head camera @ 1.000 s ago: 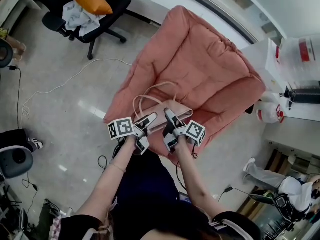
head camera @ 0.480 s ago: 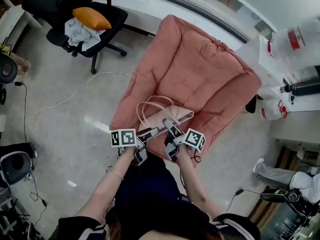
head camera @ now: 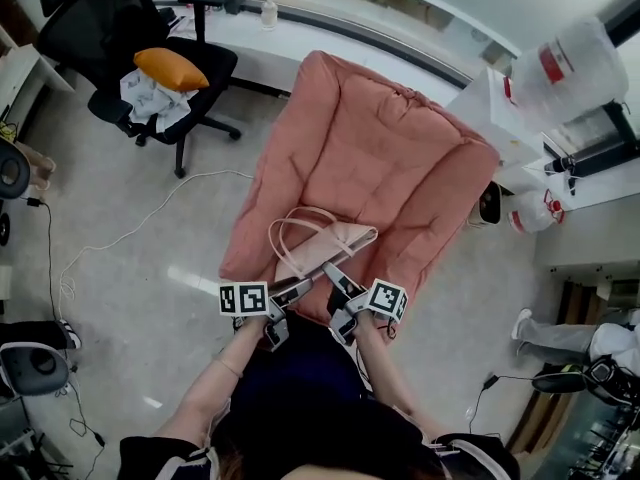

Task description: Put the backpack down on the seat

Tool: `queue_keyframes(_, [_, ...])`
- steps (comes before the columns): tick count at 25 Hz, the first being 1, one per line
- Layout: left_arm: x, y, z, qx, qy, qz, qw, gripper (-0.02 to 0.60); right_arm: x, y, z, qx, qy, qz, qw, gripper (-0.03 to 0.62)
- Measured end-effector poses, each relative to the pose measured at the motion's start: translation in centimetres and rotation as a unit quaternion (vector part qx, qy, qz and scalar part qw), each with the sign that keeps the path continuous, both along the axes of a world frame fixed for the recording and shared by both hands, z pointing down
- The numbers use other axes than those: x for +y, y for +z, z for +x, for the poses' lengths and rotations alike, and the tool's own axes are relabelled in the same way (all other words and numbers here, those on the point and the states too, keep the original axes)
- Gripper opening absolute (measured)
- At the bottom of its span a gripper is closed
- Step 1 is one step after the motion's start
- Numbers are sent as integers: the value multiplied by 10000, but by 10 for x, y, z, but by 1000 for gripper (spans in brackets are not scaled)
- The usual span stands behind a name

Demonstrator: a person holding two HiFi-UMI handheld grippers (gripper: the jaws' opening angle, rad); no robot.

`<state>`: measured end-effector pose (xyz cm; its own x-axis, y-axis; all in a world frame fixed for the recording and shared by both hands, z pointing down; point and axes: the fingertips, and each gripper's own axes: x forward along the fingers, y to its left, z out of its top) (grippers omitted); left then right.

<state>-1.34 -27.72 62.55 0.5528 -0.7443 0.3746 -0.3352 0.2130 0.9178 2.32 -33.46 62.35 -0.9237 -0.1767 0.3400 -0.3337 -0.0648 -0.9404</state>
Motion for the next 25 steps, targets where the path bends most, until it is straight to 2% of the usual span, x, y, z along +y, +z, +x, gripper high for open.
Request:
queue_keyframes(6, [-11,-30,-11,-718,217,547,9957,139,16,-27,0,-198,53,338,9992,272])
queue_keyframes(8, [-19,-45,-16,-857,259,782,9929,124,18,-41,-2,-352,171,518,9979,263])
queue_keyframes(9, [-22,-51,-18,-903,257,888,9916,118,17,-49,-4,-429,236,626,9968,244])
queue_keyframes(12, [-32,-71,-23,-1071,208,1247,9862,77,11,-69,-4,-475,435,1050,9924,97])
queue_keyframes(13, [-36,-77,-23,-1127,200,1378,9838,60,8,-74,-2,-421,495,1188,9908,74])
queue_keyframes(15, [-43,-88,-23,-1161,170,1613,9799,51,2,-88,0,-466,576,1419,9871,52])
queue_keyframes(17, [-49,-99,-23,-1031,107,1815,9779,51,1,-102,0,-647,649,1536,9839,43])
queue_keyframes(20, [-56,-112,-21,-917,78,2053,9744,38,-1,-116,9,-523,874,1836,9777,35])
queue_keyframes(25, [-61,-127,-15,-1252,204,2359,9635,23,-9,-141,18,-129,993,2802,9547,33])
